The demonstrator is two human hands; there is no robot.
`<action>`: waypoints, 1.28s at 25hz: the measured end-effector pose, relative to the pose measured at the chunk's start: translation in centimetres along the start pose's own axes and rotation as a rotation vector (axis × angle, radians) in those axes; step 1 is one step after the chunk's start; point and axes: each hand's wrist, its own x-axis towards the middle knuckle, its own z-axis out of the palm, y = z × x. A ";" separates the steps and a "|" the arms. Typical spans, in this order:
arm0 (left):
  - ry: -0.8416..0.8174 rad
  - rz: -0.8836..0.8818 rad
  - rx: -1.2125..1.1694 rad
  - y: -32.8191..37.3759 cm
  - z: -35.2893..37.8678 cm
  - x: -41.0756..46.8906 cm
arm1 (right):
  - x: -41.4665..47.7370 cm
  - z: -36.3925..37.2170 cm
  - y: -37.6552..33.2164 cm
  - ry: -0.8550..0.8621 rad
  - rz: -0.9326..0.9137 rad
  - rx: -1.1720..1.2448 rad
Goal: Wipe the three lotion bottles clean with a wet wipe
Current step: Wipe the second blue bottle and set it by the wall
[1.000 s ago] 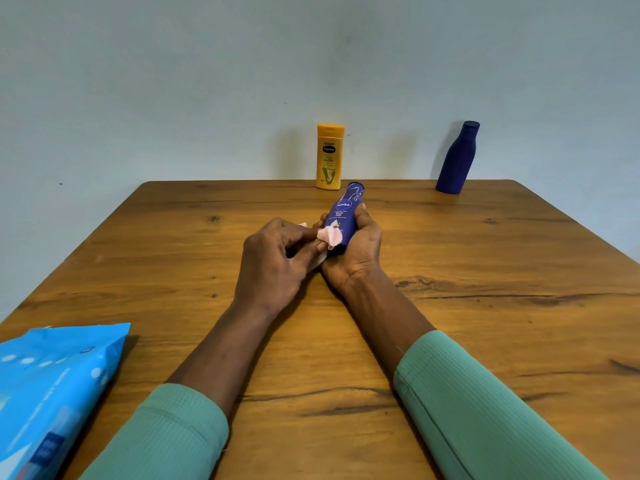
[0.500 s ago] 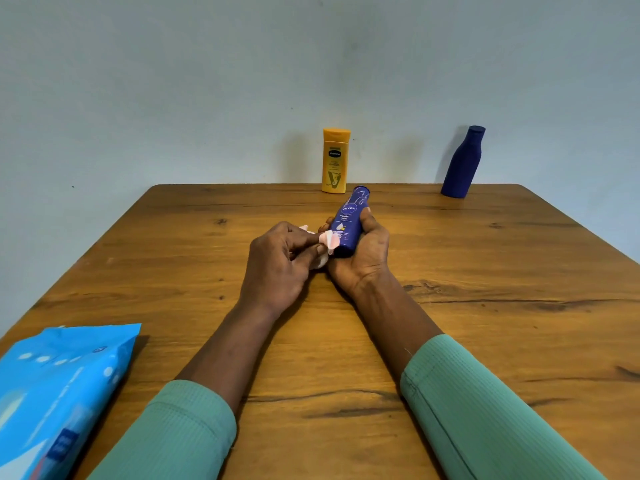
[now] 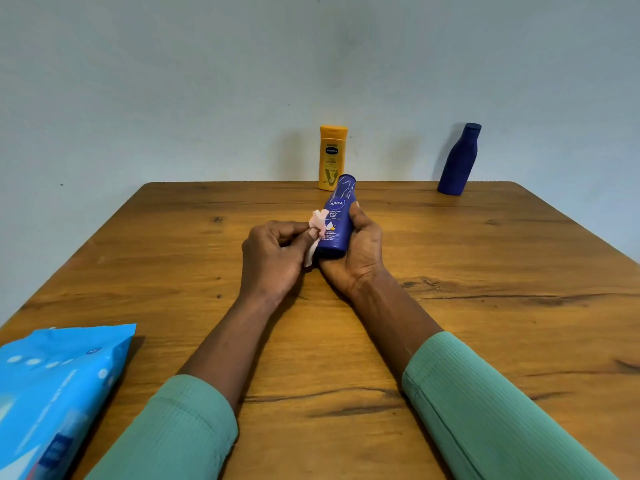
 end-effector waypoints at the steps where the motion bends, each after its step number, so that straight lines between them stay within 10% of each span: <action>1: -0.015 -0.017 -0.031 0.1 0.1 0.0 | 0.1 0.0 0.0 0.003 -0.012 -0.002; 11: -0.209 0.416 0.269 1.1 0.6 -1.1 | 0.1 -0.3 -0.3 0.010 0.015 -0.033; 32: -0.205 -0.317 -0.573 0.1 -1.0 0.3 | 0.4 0.9 1.0 0.192 -0.195 -0.138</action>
